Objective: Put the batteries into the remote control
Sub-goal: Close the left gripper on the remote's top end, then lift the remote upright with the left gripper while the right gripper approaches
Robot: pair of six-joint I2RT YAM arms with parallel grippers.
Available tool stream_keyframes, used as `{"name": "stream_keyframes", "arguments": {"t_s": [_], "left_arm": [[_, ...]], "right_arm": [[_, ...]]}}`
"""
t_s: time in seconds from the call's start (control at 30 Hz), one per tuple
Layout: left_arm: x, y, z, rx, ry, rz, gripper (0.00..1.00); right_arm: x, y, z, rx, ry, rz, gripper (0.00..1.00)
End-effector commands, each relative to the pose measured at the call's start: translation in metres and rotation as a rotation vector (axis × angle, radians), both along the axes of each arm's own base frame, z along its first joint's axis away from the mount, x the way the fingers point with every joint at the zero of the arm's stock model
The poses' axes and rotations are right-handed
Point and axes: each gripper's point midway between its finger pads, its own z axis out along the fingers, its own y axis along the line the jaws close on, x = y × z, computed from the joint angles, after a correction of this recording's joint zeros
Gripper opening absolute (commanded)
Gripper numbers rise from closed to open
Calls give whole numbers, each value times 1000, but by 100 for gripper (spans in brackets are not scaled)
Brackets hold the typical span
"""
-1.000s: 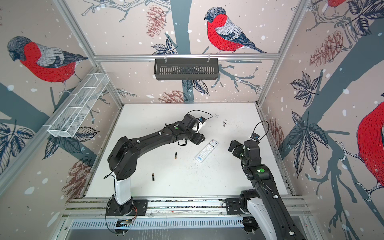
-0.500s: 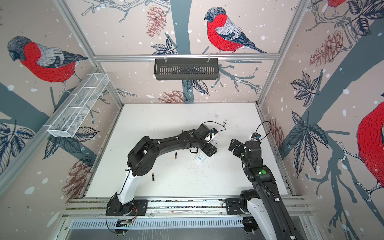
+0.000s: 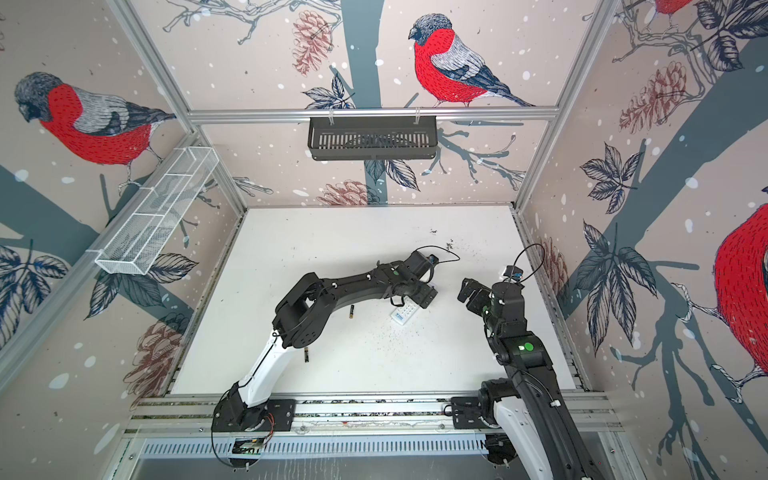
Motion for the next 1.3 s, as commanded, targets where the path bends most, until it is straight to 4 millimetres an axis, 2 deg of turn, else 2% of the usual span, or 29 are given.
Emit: {"name": "stream_keyframes", "arguments": {"t_s": [0.0, 0.2, 0.33, 0.4, 0.47, 0.6, 0.8, 0.93, 1.03, 1.1, 1.23, 1.27], "left_arm": [[-2, 3, -10, 44, 11, 2, 88], [10, 2, -17, 91, -29, 53, 81], [9, 2, -21, 121, -53, 51, 65], [7, 2, -21, 124, -55, 47, 61], [7, 4, -17, 125, -62, 52, 58], [9, 8, -1, 109, -92, 69, 43], [9, 17, 48, 62, -172, 73, 35], [8, 33, 94, -20, -213, 74, 35], [10, 55, 130, -138, -196, 81, 35], [6, 70, 154, -255, -173, 69, 35], [-12, 100, 213, -555, -157, -31, 35], [-20, 109, 233, -640, -176, -66, 35]], "right_arm": [[-2, -3, 1, -8, -2, -15, 99], [-2, -3, 2, -8, -6, -15, 99], [-2, -3, 2, -9, -7, -13, 99], [-2, -3, 1, -9, -5, -12, 99], [-2, -3, 1, -8, -8, -12, 99], [-1, -3, 1, -9, -12, -11, 99], [1, 4, -4, 10, -19, 20, 99], [4, 16, -7, 42, -44, 81, 99], [7, 40, 0, 85, -110, 212, 99], [6, 64, 10, 126, -184, 342, 99], [-12, 123, 41, 214, -361, 659, 99], [-18, 137, 49, 224, -399, 726, 99]]}}
